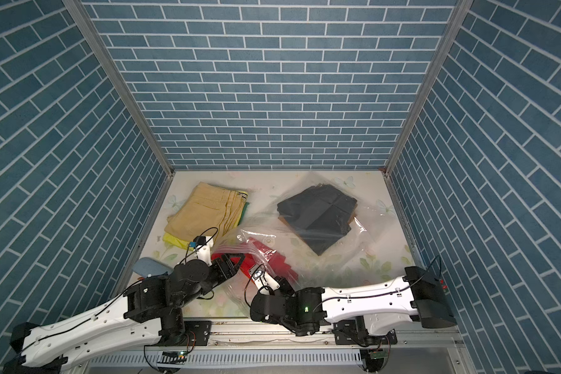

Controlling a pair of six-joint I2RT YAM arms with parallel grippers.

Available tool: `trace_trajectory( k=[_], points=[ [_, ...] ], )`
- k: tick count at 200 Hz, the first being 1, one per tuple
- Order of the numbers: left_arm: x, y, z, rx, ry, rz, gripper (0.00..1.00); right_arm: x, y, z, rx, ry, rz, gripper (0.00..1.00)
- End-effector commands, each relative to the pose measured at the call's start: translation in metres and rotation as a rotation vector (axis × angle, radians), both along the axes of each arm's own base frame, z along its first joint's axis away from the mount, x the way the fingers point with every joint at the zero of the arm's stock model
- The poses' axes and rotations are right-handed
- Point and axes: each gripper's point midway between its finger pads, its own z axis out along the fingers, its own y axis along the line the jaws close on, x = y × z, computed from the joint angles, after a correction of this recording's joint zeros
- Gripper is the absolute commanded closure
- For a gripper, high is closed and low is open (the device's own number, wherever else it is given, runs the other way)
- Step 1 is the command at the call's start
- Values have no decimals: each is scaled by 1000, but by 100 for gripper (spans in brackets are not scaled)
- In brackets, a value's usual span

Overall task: Take the trousers out of the vacuum bag
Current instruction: Take out the trousers from the vacuum bag.

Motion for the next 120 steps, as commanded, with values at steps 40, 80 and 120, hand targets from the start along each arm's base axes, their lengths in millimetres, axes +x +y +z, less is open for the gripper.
trace_trajectory(
  k=[40, 80, 120],
  points=[
    [-19, 35, -57, 11, 136, 57, 34, 5, 0, 7, 34, -37, -14, 100],
    [-18, 44, -76, 11, 160, 111, 28, 3, 2, 3, 26, -37, -7, 100],
    [-10, 49, -89, 21, 158, 159, 15, 3, 3, 3, 29, -36, 1, 100]
  ],
)
